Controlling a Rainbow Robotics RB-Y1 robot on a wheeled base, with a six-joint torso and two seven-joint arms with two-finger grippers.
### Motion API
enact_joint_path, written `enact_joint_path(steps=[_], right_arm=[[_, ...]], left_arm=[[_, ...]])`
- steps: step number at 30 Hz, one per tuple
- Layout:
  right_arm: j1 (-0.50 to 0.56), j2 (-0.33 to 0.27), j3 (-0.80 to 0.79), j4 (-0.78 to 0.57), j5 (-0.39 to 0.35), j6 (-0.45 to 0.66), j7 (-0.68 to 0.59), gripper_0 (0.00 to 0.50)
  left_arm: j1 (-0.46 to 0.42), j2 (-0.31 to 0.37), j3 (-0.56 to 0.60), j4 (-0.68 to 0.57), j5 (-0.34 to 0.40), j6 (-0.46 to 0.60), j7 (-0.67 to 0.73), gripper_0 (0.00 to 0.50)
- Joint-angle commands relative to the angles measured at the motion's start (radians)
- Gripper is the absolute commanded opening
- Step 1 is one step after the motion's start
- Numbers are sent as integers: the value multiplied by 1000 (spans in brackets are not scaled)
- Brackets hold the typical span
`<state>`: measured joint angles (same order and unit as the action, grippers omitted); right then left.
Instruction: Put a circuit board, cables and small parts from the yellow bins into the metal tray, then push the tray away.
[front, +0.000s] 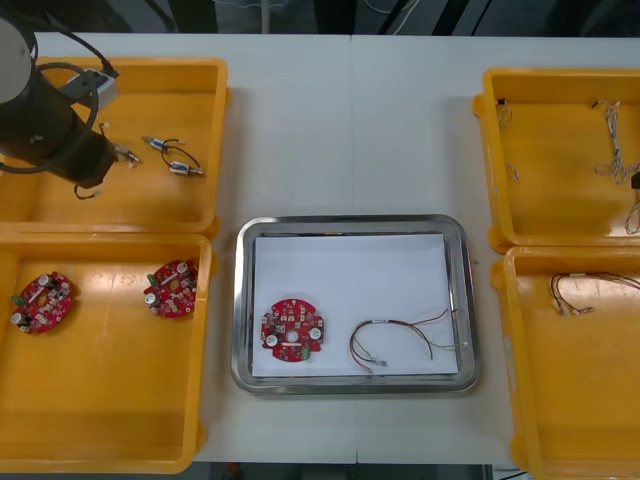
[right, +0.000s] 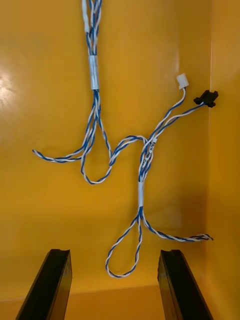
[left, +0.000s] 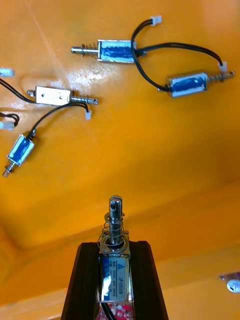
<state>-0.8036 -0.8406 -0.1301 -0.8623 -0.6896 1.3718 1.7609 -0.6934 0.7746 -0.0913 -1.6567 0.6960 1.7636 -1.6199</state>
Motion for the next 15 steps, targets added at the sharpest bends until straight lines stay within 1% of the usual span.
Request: enact_joint_path(steps=[1,3,7,12,15], right_arm=[[-42,3,44,-3,-7,-27,-8,500],[-35,3,56,-3,-5,-40,-11,500],[-17,3,61,-3,-4,-57,-26,500],[15,3,61,-3,-10,-68,-35,500],[30,3,61,-3,-13,-82,-37,500]], left_arm=[[37,35,39,-115,-13,66,152,0],[37,23,39,-149,-9,91,186,0],[35,-26,31,-236,-3,154,262,0],[29,-87,-8,-344,-3,156,364,0],[23,-109,-42,-376,-4,156,408,0]])
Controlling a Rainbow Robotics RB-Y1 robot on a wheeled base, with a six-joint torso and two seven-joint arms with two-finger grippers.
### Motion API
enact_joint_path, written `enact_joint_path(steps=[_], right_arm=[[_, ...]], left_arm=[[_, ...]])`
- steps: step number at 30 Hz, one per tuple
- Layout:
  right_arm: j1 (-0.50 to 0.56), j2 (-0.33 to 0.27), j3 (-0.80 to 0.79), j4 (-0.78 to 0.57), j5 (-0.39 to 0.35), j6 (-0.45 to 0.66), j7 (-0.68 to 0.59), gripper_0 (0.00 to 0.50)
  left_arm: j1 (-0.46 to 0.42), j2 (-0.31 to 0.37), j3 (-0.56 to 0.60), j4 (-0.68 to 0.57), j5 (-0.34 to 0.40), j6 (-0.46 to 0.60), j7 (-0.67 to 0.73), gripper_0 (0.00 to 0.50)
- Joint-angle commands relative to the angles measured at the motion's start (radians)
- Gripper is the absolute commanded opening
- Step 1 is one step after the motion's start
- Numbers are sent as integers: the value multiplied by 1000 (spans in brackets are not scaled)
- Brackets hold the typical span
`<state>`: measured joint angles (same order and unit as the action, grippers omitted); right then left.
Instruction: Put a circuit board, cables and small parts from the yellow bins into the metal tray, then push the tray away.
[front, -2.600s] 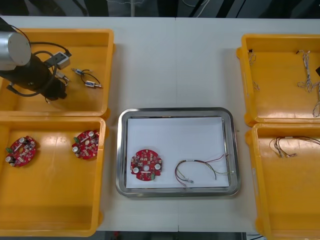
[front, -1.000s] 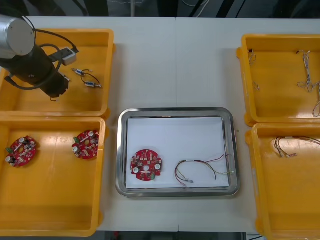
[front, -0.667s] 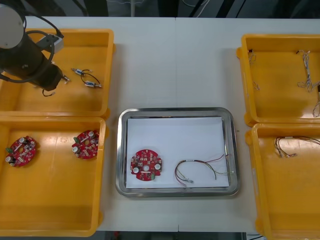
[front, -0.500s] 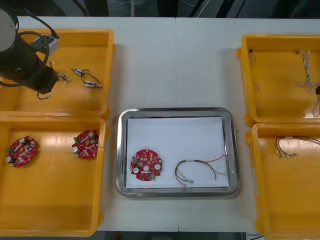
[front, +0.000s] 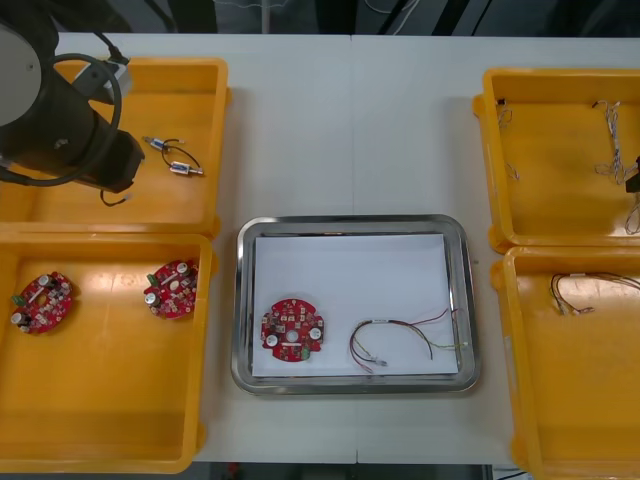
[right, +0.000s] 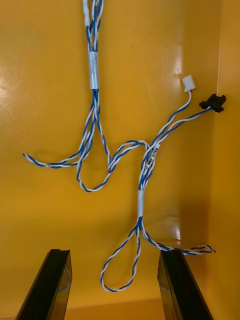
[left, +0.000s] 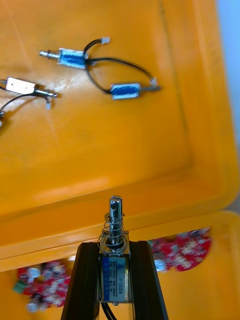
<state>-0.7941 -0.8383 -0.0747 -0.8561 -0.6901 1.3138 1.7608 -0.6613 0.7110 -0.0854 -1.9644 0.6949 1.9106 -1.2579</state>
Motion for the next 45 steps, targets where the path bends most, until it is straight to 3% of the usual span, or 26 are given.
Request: enact_joint_path(steps=[1,14,29,36,39,41,43,45], right_arm=[[27,1,6,-9,-16,-28,-38,500],[75,2,6,-9,-54,-56,-78,500],[105,24,29,-9,-68,-108,-106,500],[111,25,67,-9,-94,-143,-122,500],[115,24,67,-9,-95,-143,-122,367],[115,24,67,-9,-95,-143,-119,122],[115,24,67,-9,-97,-143,-119,37],[115,24,67,-9,-97,-143,-119,0]], left_arm=[[-12,-54,-65,-82,-6,9,64,0],[-86,-151,-281,-106,-46,8,296,0],[-96,-179,-478,-91,-100,-119,494,0],[-96,-185,-547,-22,-110,-202,525,0],[-96,-188,-582,10,-123,-242,540,0],[-96,-191,-605,32,-135,-268,551,0],[-96,-191,-620,45,-138,-285,558,0],[-96,-191,-645,58,-150,-308,571,0]])
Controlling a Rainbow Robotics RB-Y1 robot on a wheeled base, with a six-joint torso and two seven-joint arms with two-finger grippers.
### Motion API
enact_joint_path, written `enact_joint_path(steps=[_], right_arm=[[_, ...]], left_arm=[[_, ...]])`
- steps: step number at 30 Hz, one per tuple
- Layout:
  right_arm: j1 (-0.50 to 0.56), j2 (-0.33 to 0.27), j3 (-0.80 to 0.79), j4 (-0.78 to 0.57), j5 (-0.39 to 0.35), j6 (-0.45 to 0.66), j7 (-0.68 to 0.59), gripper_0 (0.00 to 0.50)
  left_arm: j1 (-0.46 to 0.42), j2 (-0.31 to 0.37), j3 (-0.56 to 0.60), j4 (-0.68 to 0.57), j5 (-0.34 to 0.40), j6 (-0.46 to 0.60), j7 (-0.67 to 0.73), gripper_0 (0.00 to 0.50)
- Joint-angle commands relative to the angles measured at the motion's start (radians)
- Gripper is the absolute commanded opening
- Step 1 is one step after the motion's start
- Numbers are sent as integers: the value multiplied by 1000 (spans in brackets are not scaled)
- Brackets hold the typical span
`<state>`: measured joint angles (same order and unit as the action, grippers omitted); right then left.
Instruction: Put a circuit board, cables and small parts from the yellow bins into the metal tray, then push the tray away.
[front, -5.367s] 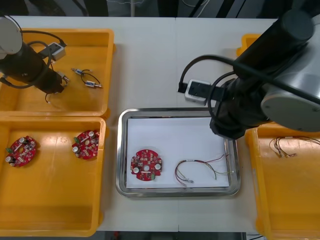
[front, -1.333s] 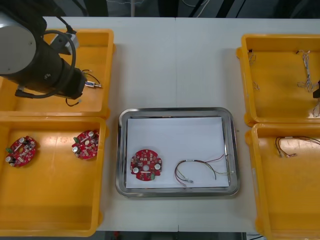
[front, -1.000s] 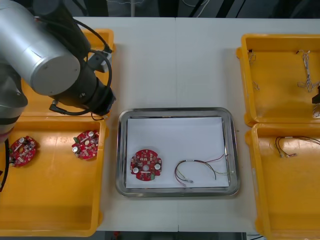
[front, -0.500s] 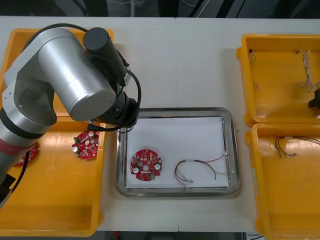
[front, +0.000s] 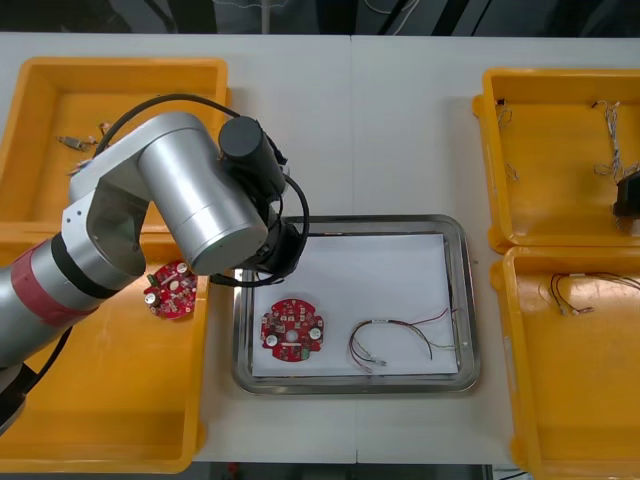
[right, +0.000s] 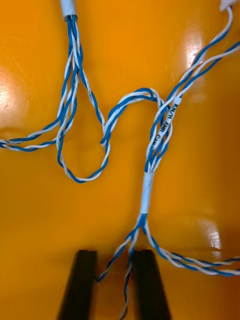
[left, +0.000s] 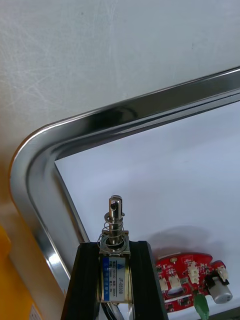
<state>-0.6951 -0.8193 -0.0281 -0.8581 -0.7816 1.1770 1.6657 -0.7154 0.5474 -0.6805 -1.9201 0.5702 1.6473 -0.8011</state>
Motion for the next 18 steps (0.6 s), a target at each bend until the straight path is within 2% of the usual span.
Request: enact_joint_path(steps=[1,10,18], right_arm=[[16,5,20,-7,-5,-7,-26,0],[6,-11,17,-13,-7,6,-18,0],[-6,-72,16,-91,-28,122,-29,0]], left_arm=[[-42,-27,-56,15,-29,-49,117,0],[-42,-30,-102,62,-46,-127,154,0],[-42,-30,-120,92,-62,-161,168,0]])
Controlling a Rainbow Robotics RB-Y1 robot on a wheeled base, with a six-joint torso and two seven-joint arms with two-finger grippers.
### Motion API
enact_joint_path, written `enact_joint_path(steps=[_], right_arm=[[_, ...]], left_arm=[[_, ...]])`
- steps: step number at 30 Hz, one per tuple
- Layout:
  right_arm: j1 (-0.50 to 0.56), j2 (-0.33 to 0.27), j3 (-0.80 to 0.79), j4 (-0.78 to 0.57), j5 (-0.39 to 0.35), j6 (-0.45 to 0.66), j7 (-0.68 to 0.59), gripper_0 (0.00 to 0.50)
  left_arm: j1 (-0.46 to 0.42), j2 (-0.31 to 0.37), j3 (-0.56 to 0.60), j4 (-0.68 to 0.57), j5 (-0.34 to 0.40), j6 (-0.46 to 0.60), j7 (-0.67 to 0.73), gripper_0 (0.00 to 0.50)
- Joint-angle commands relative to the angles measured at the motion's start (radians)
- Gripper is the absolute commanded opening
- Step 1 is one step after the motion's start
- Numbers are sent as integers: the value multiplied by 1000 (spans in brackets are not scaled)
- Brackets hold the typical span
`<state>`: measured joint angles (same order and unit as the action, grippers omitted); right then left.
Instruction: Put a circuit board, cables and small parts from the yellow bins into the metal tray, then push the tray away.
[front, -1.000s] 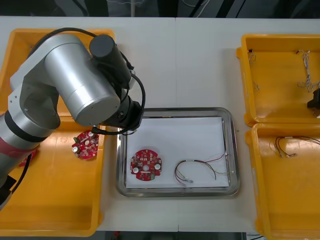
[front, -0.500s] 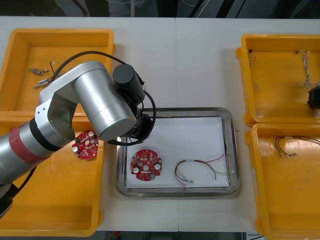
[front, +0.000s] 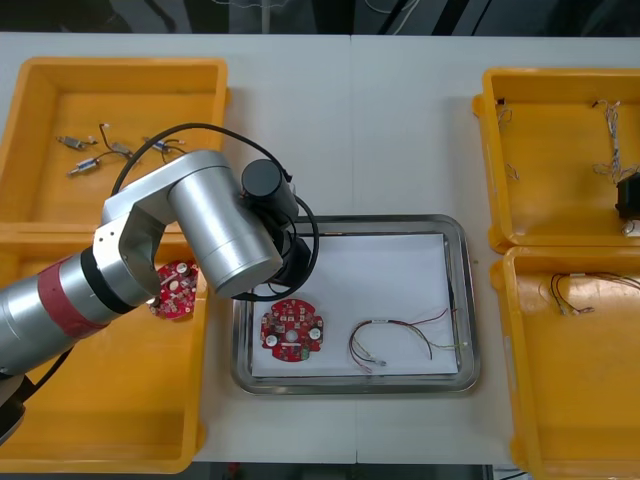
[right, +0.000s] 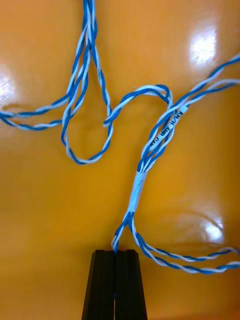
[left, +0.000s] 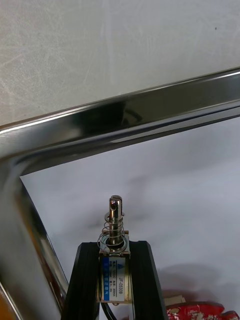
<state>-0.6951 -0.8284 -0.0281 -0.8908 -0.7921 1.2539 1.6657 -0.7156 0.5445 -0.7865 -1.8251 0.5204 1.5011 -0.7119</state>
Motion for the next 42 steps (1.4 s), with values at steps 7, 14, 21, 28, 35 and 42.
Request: enact_joint_path(steps=[7,14,21,28,35,42], right_arm=[[-53,-63,16,-60,-18,107,-38,0],[-119,-48,16,-59,-2,173,-47,0],[-168,-9,16,-60,19,219,-64,0],[-199,40,16,-59,48,242,-81,0],[-210,91,11,-68,79,254,-101,0],[-208,135,-9,-99,117,279,-132,0]], left_arm=[[-42,-28,-14,-5,-11,-15,86,36],[-42,-28,-17,-5,-11,-15,100,500],[-42,-28,-17,-5,-13,-19,114,500],[-48,-28,-5,-23,-11,-16,132,500],[-51,-25,41,-69,-2,39,137,500],[-73,-20,124,-135,53,146,135,500]])
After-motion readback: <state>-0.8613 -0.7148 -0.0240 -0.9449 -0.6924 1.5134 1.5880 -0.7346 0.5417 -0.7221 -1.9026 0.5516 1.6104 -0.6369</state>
